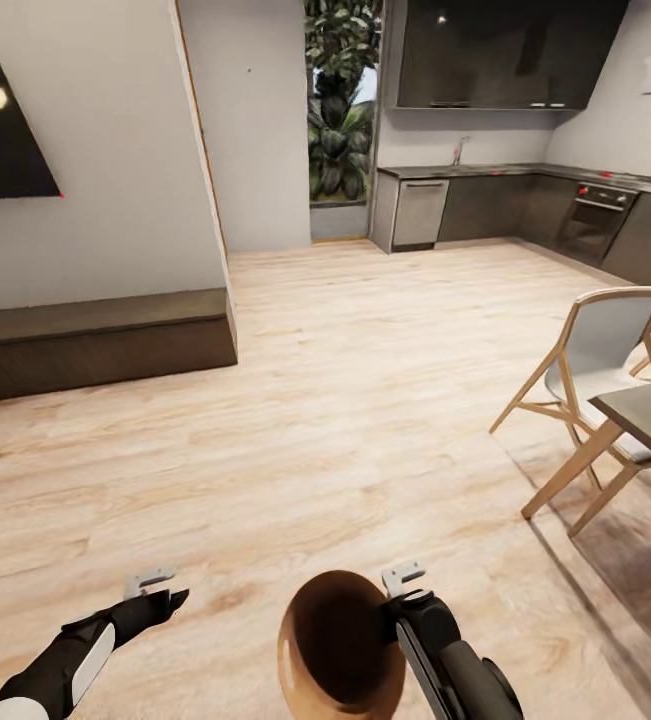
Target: Put the three can of soda from the living room inside the tash can in the kitchen.
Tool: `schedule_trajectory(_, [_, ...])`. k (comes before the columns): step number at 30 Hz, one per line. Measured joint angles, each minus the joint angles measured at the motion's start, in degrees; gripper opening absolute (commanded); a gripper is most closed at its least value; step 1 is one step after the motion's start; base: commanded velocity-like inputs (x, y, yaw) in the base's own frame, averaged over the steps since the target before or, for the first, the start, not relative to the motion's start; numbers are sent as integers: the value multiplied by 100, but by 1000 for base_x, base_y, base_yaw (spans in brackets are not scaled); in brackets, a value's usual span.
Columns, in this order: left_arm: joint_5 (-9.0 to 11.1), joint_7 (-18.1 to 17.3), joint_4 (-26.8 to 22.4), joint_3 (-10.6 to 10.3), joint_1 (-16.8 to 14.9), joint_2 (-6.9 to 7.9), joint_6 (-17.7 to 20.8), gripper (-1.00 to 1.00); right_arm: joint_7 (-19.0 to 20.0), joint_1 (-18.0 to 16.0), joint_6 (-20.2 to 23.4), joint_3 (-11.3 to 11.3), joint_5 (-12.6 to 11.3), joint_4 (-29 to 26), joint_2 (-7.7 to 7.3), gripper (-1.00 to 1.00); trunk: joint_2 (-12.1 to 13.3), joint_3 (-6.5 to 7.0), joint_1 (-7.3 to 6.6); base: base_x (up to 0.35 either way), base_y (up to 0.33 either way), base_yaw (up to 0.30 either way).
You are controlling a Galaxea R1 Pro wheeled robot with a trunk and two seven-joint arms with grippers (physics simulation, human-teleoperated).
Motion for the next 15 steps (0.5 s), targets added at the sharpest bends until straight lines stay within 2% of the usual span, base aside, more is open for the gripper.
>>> schedule_trajectory(9, [-2,2,0,0,0,0,-3,100,0,0,0,0,0,0,6,-100,0,0,0,102,282,259])
schedule_trajectory(15, [-2,5,0,-5,0,0,-6,100,1,-2,-1,1,-11,3,14,-100,0,0,0,180,249,259])
